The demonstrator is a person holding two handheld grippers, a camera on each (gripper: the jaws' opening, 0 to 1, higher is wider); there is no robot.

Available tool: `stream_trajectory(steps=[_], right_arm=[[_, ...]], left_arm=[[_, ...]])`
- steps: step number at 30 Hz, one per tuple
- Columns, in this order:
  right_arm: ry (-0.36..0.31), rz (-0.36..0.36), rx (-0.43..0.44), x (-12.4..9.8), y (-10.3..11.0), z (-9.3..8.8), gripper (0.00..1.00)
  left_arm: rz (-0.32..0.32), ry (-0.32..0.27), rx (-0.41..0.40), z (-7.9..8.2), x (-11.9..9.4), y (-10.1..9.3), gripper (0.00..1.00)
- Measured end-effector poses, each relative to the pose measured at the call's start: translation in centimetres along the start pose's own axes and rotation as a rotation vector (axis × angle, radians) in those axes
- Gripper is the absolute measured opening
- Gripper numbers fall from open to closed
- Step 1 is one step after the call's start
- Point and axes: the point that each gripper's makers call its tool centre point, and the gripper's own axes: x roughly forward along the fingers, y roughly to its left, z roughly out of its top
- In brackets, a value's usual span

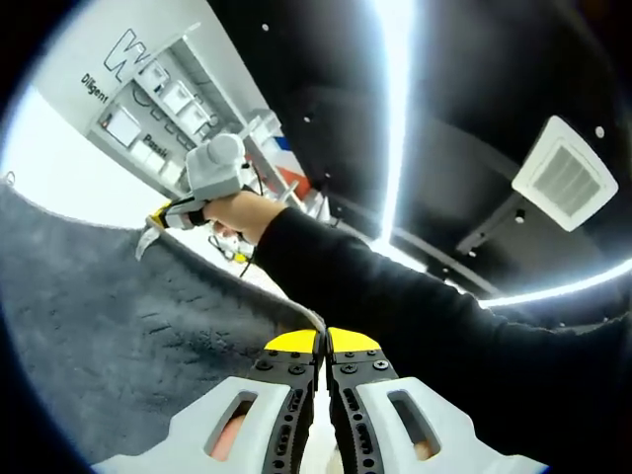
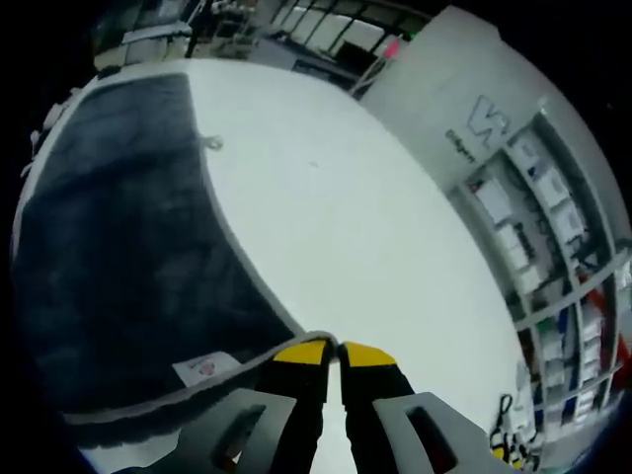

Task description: Open the folded towel by lifting each exposed corner and separating the folded layers until the towel lies flat within the target outline without major curled edges

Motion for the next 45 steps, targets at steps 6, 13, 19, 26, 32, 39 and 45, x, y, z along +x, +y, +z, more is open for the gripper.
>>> stream_trajectory(steps=[6,13,19,26,32,39,45], right_arm=[[0.018,-0.003,-0.007,0.3,0.5,-0.7,0.00],[0.026,-0.010,-0.008,1.1,0.5,-1.5,0.00],[0.043,0.002,0.002,2.4,1.0,-2.8,0.00],[0.054,0.013,0.022,3.4,1.4,-4.1,0.00],[0.055,0.023,0.038,4.1,1.4,-4.5,0.00],[0.050,0.031,0.060,4.8,1.3,-4.9,0.00],[0.048,0.033,0.077,5.2,1.4,-5.2,0.00]], left_arm=[[0.005,0.032,-0.010,-1.4,0.4,0.4,0.00],[0.014,0.044,-0.005,-2.0,1.0,1.1,0.00],[0.028,0.082,-0.006,-3.8,1.5,1.9,0.00],[0.039,0.112,-0.006,-5.1,1.9,2.6,0.00],[0.052,0.141,-0.004,-6.3,2.3,3.0,0.00],[0.059,0.165,0.008,-7.4,2.8,3.4,0.00],[0.073,0.216,0.001,-9.0,2.9,4.1,0.00]])
